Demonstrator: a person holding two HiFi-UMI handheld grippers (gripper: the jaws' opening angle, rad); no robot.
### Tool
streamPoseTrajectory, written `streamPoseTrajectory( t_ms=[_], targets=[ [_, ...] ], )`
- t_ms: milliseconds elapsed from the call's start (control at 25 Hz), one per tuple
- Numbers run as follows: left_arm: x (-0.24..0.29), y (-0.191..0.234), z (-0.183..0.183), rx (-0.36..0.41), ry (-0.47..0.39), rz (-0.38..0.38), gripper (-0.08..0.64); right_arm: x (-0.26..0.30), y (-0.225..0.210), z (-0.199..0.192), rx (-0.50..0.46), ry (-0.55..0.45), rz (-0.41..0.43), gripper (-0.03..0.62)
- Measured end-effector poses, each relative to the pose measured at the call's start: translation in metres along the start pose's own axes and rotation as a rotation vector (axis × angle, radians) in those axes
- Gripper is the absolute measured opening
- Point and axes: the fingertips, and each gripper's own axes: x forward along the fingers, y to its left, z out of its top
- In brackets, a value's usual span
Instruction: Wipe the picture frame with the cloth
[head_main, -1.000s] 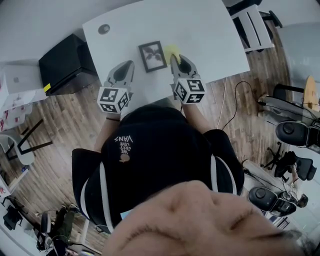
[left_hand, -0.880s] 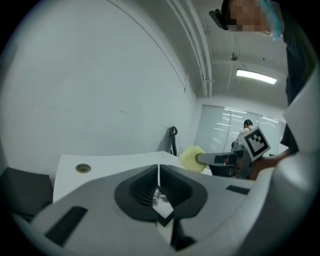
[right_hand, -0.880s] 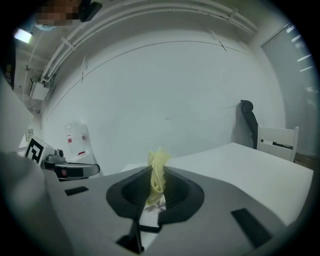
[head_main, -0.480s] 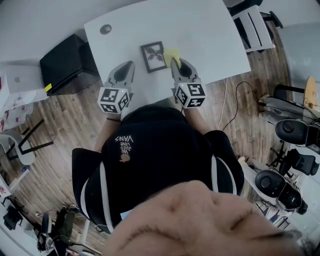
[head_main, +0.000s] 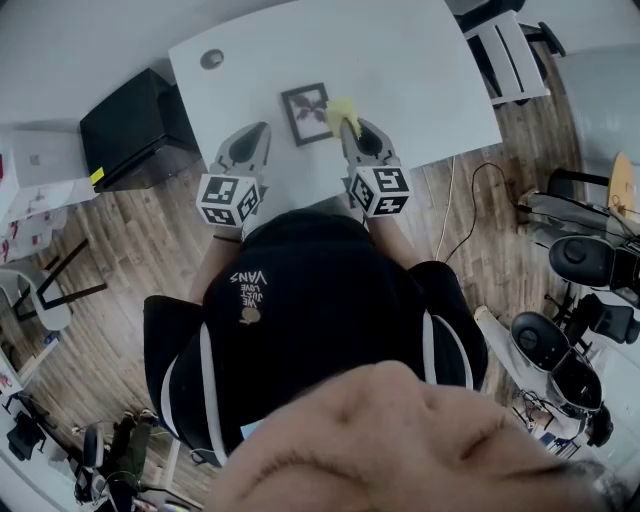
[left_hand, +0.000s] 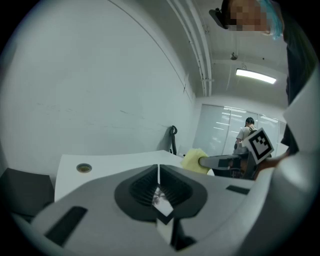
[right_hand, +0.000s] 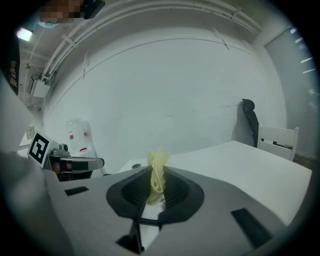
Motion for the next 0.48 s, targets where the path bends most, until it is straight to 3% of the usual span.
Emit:
streamPoseTrajectory(
  t_ms=[480],
  targets=[
    [0.0009, -0.0059, -0.0033, 0.007, 0.007, -0.004, 0.020, -0.0002, -0.0006, -0.0034, -0.007, 0.003, 0.009, 0.049]
  ],
)
